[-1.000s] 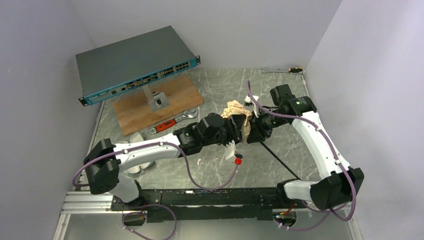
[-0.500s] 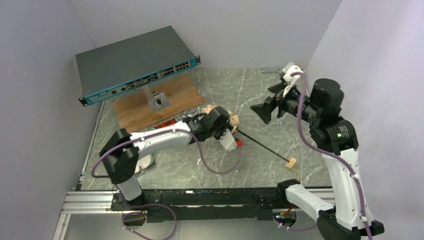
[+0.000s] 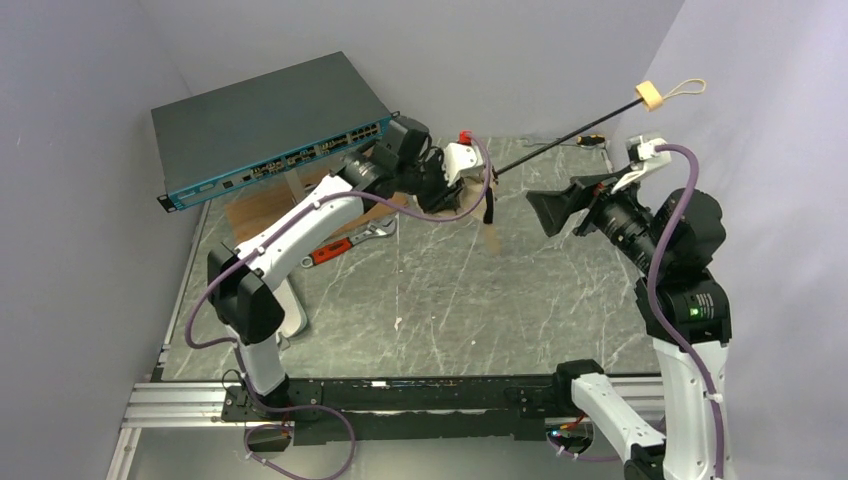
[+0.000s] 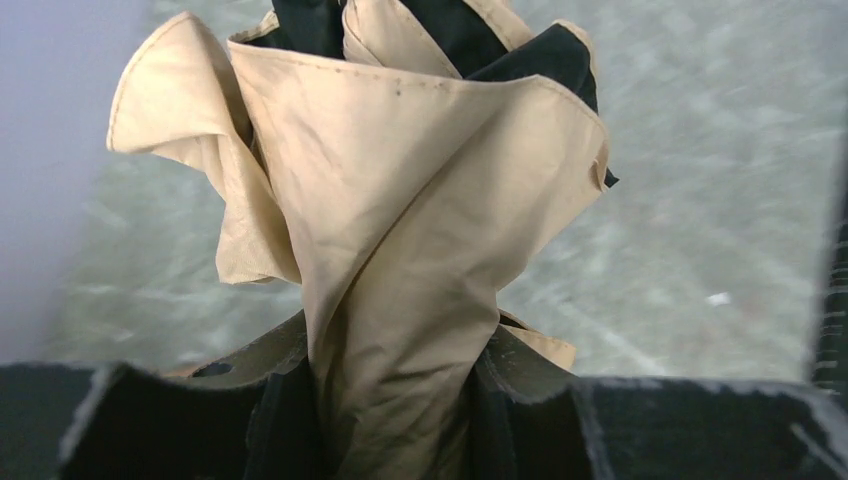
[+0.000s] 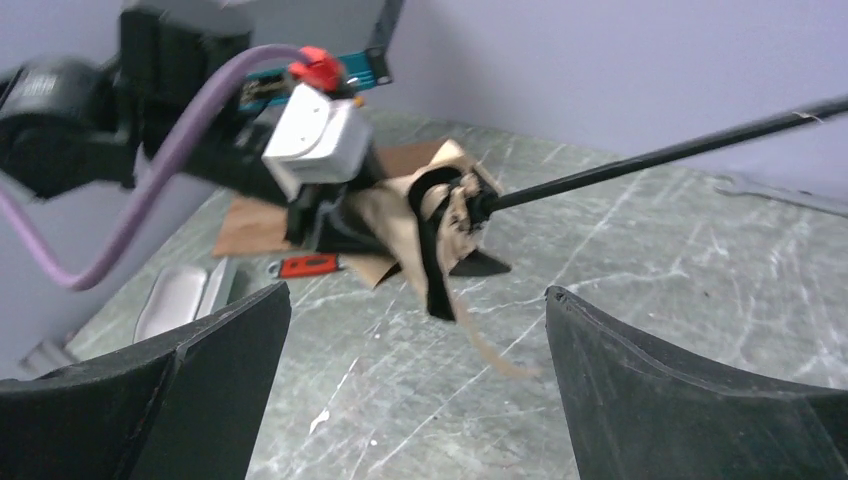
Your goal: Open the umbrella
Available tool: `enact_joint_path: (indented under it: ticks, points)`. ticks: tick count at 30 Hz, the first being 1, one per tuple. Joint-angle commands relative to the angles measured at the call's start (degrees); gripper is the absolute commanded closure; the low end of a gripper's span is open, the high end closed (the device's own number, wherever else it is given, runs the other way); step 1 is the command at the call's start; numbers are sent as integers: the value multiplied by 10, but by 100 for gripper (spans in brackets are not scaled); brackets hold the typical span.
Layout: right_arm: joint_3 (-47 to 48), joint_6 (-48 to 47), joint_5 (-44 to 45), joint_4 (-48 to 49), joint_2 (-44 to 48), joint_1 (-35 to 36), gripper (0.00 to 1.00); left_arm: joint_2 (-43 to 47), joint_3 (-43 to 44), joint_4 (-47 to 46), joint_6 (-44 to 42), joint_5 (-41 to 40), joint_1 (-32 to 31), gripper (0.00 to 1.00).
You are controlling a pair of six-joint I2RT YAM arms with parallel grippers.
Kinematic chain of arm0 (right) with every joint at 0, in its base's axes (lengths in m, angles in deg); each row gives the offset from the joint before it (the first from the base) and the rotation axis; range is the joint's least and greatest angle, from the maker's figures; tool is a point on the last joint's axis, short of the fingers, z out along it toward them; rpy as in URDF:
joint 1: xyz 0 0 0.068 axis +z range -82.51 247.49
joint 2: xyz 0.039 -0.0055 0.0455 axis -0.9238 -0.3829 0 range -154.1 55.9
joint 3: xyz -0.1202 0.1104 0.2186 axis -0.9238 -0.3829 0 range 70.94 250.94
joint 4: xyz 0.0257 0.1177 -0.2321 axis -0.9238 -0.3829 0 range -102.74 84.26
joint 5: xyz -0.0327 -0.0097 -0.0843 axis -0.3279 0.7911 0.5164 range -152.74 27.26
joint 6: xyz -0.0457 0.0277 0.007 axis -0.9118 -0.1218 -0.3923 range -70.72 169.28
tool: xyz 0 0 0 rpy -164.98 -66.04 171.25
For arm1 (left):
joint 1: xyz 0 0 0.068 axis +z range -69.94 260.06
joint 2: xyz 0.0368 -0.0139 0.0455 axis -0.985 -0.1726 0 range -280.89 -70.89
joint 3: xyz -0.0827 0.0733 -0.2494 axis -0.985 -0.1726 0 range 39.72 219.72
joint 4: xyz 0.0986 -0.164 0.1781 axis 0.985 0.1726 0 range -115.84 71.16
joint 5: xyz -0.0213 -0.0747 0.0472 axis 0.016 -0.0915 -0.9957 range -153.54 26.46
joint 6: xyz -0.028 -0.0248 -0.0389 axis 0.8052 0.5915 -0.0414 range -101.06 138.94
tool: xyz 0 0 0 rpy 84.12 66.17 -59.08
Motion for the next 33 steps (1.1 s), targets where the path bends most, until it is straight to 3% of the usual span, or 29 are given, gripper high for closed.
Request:
enact_joint_path:
  ticks: [1, 6, 12, 20, 26, 29, 32, 33]
  points:
    - [-6, 57, 90, 52, 0, -14, 1, 80, -88, -197, 190, 192, 4, 100]
    - [-8, 105, 97, 106, -14, -30, 1, 107, -172, -369, 354, 248, 23, 100]
    - [-44, 191, 114, 168, -36, -53, 5, 116, -216, -520, 465, 303, 25, 100]
    - [-55, 228, 48, 280, -81, -54, 8, 108, -208, -542, 475, 331, 23, 100]
    - [-71, 250, -9, 332, -107, -54, 17, 108, -200, -530, 456, 353, 9, 100]
    - [-66, 254, -25, 347, -120, -54, 29, 111, -202, -518, 439, 357, -1, 100]
    - [-61, 244, -35, 341, -129, -54, 49, 115, -210, -529, 445, 360, -3, 100]
    - [-61, 240, -40, 341, -129, -54, 62, 115, -210, -526, 442, 359, -3, 100]
